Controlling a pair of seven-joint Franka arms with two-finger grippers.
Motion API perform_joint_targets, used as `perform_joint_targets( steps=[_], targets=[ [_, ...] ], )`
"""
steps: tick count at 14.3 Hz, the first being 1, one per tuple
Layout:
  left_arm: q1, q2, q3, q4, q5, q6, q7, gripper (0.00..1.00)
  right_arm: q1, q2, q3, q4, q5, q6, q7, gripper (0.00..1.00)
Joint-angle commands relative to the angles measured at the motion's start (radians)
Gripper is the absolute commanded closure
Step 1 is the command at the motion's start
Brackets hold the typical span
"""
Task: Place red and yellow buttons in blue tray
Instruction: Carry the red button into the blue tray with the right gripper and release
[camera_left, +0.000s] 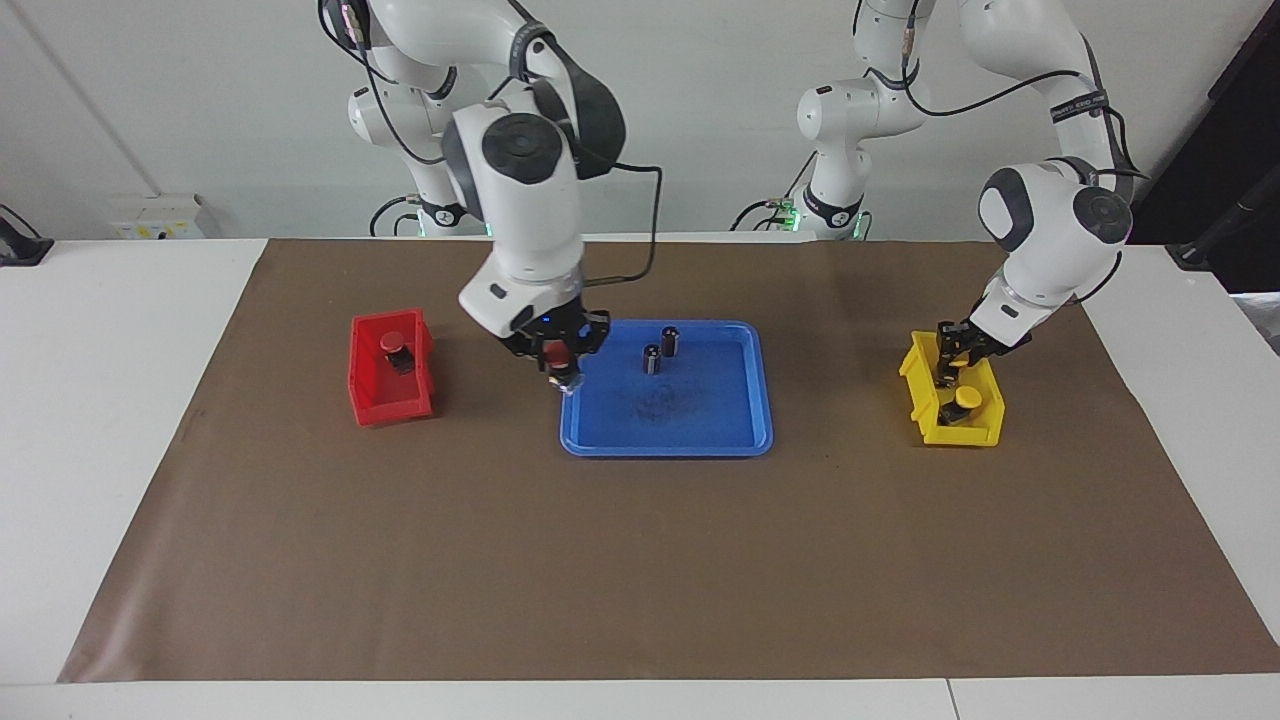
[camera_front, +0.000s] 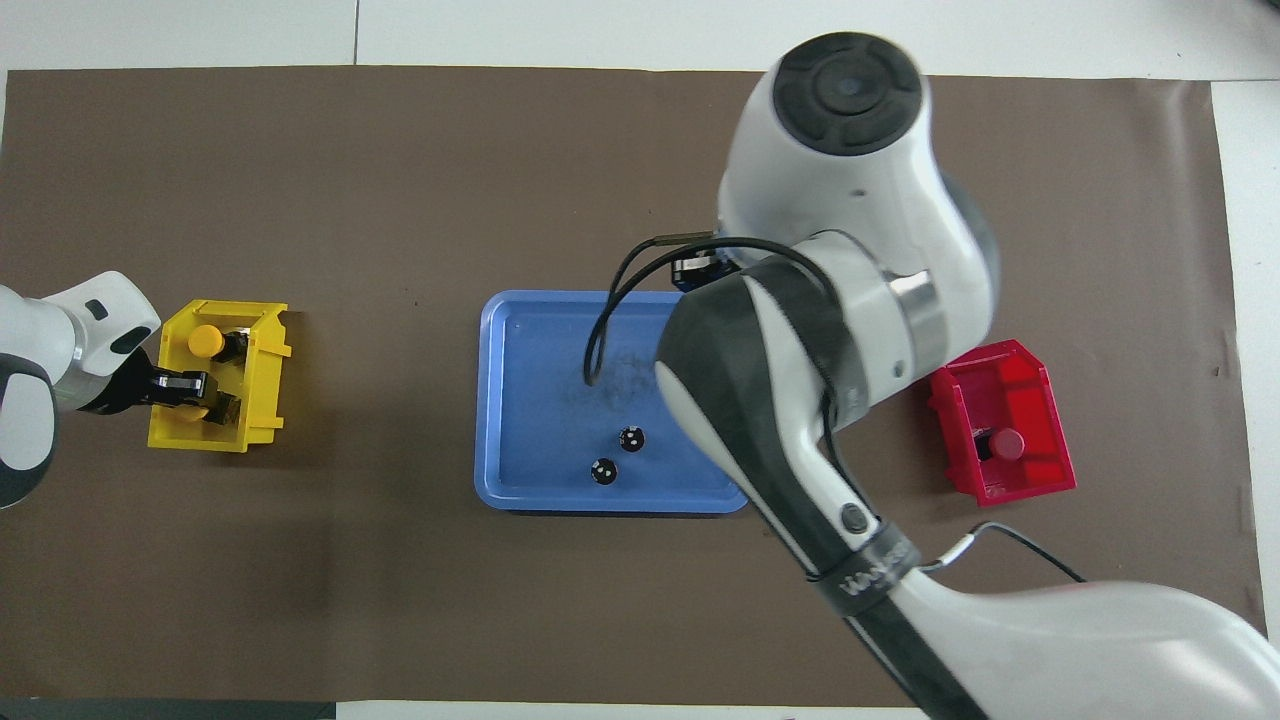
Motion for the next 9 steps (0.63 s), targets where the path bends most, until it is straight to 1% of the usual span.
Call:
perform_joint_targets(
  steps=[1,2,3,4,5,6,8,9],
  targets=[
    [-0.011,-0.032,0.001,0.119,0.004,-0.186,-0.019,0.93,0.050,0.085,-0.005,0.018,-0.036,0.087,0.039,0.99],
    [-0.011,-0.035,-0.002,0.172,0.004,-0.261,-0.021,0.93,0.057,0.085,-0.004,-0.017,-0.036,0.135,0.058,0.99],
    [-0.014,-0.033,-0.005,0.234,0.004,-0.339,-0.031,0.96,0.077,0.088,-0.005,-0.030,-0.036,0.150,0.064,0.99],
    [-0.040,-0.030,-0.013,0.275,0.004,-0.384,-0.074,0.97,0.085,0.090,-0.005,-0.048,-0.037,0.162,0.066,0.99],
    [-0.080,-0.027,-0.013,0.286,0.004,-0.390,-0.138,0.98,0.090,0.090,-0.004,-0.070,-0.042,0.178,0.066,0.98],
    [-0.127,-0.027,-0.013,0.287,0.004,-0.384,-0.206,0.98,0.091,0.084,-0.005,-0.117,-0.043,0.199,0.066,0.97],
    [-0.155,-0.032,-0.016,0.277,0.002,-0.375,-0.237,0.98,0.094,0.064,-0.005,-0.183,-0.043,0.254,0.066,0.97],
    [-0.186,-0.032,-0.016,0.273,0.001,-0.369,-0.254,0.98,0.093,0.061,-0.004,-0.205,-0.043,0.274,0.064,0.96]
  ],
)
